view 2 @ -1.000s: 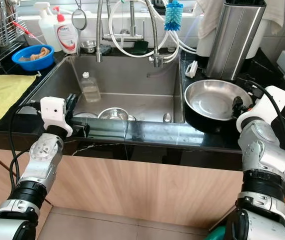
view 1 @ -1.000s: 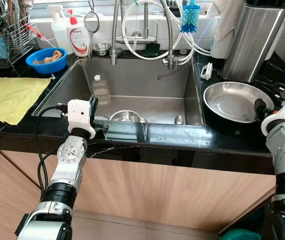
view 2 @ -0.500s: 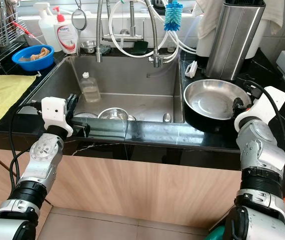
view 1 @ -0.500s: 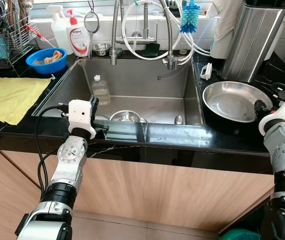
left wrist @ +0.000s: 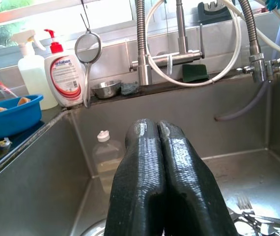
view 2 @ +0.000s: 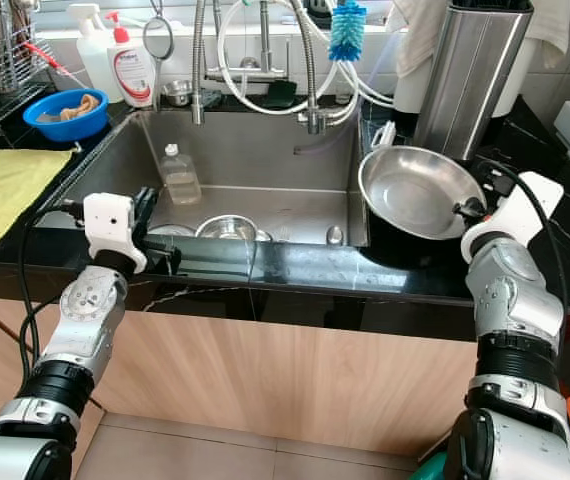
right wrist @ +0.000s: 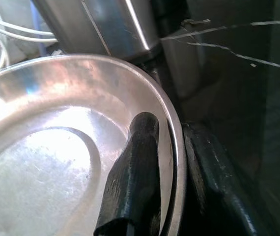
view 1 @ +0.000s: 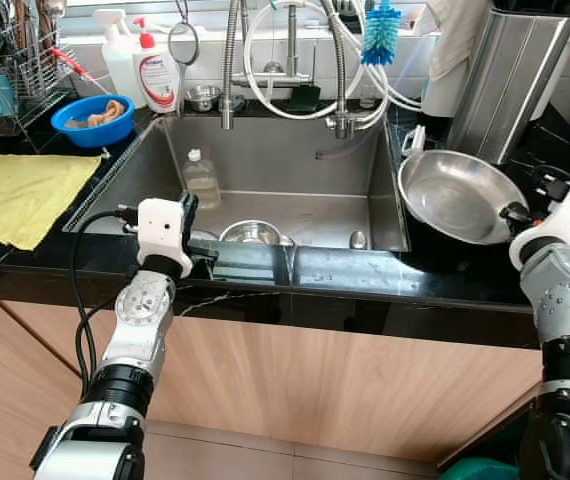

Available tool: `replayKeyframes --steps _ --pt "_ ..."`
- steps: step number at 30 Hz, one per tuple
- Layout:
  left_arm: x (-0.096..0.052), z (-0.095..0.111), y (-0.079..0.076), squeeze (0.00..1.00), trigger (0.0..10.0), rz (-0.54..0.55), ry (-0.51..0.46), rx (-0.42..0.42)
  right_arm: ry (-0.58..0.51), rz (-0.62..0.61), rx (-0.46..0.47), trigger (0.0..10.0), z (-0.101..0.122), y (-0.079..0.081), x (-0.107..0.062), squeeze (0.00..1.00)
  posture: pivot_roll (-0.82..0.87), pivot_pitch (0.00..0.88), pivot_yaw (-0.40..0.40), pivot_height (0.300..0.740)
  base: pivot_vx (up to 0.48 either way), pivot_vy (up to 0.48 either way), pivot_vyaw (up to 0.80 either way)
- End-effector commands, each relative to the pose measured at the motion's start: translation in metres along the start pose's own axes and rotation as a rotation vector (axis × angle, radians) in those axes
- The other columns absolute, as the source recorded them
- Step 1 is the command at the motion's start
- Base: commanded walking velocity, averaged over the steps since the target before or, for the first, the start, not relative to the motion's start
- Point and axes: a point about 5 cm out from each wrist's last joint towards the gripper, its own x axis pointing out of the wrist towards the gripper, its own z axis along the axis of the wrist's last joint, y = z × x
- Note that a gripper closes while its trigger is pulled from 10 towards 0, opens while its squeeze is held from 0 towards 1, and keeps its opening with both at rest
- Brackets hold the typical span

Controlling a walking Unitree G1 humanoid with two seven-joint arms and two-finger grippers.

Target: Kitchen organization

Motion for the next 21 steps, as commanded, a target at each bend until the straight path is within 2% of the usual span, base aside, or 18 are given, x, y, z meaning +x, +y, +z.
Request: replayKeyframes --steps 1,5,7,10,11,13,14,21 --pt "0.003 0.002 0.000 0.00 10.0 -0.007 -0.006 0.012 -0.042 0.037 0.005 0.0 0.010 0.011 0.002 0.00 -0.02 0.000 0.051 0.740 0.000 0.000 0.00" --pt "0.003 0.002 -0.001 0.00 10.0 -0.003 -0.010 0.013 -0.091 0.067 0.004 0.0 0.016 0.021 0.002 0.00 -0.02 0.000 0.046 0.740 0.000 0.000 0.00" --pt "0.002 0.001 0.001 0.00 10.0 0.005 -0.009 0.014 -0.141 0.108 0.006 0.0 0.024 0.035 0.004 0.00 -0.02 0.000 0.042 0.740 0.000 0.000 0.00" --pt "0.003 0.001 0.001 0.00 10.0 0.006 -0.009 0.014 -0.148 0.116 0.007 0.0 0.026 0.037 0.004 0.00 -0.02 0.000 0.042 0.740 0.000 0.000 0.00" --pt "0.003 0.002 0.001 0.00 10.0 0.008 -0.010 0.013 -0.167 0.144 -0.017 0.0 0.030 0.047 0.006 0.00 -0.02 0.000 0.037 0.740 0.000 0.000 0.00" --pt "0.004 0.002 0.001 0.00 10.0 0.009 -0.011 0.013 -0.182 0.161 -0.039 0.0 0.033 0.054 0.007 0.00 -0.02 0.000 0.036 0.740 0.000 0.000 0.00" --pt "0.004 0.002 0.001 0.00 10.0 0.010 -0.012 0.012 -0.189 0.172 -0.063 9.9 0.034 0.060 0.008 0.00 -0.02 0.000 0.035 0.740 0.000 0.000 0.00" --pt "0.007 0.005 -0.002 0.00 10.0 0.015 -0.022 0.004 -0.201 0.248 -0.164 10.0 0.038 0.091 0.016 0.00 -0.01 0.000 0.022 0.740 0.000 0.000 0.00"
